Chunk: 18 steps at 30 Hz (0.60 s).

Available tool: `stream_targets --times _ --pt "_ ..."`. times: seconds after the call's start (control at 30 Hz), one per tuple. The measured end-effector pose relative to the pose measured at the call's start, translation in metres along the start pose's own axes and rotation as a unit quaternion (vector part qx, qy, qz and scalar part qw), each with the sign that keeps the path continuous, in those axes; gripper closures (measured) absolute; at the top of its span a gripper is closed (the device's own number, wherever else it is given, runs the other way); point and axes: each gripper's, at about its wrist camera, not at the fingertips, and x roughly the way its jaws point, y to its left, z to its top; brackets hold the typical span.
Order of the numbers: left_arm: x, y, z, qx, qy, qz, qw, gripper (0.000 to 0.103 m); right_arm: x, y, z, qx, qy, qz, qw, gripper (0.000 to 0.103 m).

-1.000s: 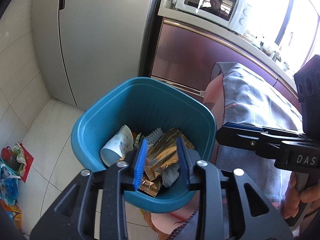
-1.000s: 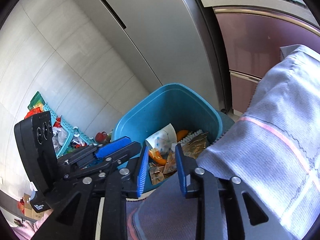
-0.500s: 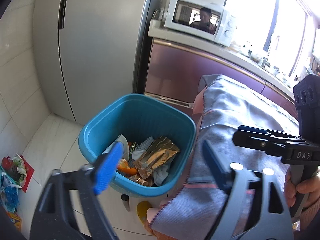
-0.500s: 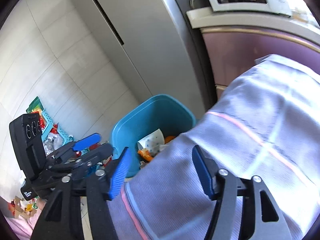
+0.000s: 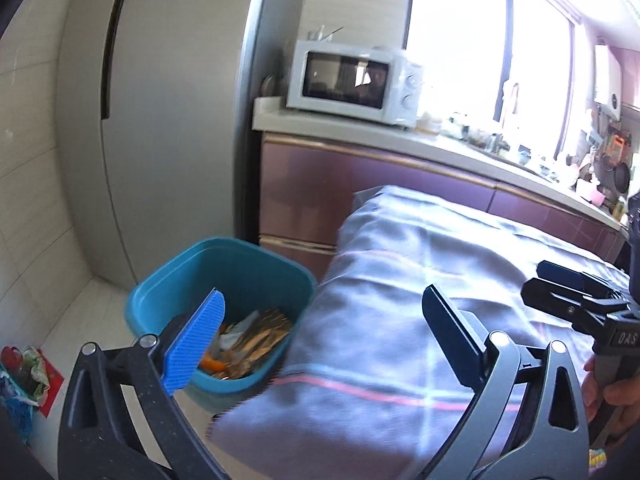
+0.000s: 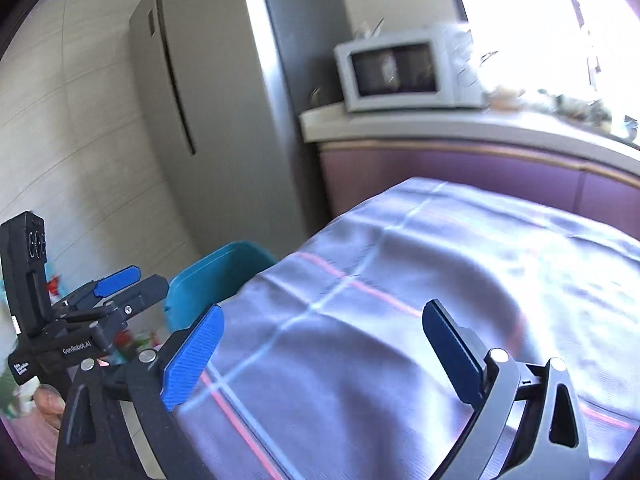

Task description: Collect trash

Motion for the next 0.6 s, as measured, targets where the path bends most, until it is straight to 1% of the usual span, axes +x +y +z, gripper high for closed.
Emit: stream_targets --times 0.23,0.37,0.53,0.6 --pt "-0.009 -0.044 0.004 0.020 -0.032 -0.006 0.9993 0.006 -0.051 -0.024 -0.019 0.006 -0.060 -0.078 0.995 0.007" --pt "-0.013 -0.067 0.005 0.029 -0.049 -0.013 0.9983 0.006 -0.078 -0.040 -0.027 0.019 -0.093 -0.118 0.988 0.007" --pt "-0.018 -0.094 0.005 0.046 -0.065 -0.021 0.9966 0.006 -0.105 -0.052 -0.036 0.027 -0.119 -0.168 0.978 0.007" --pt "-0.022 -0.103 0.004 0.052 -0.073 -0.022 0.9957 0.006 -0.117 -0.057 -0.041 0.032 -0.127 -0.181 0.975 0.007"
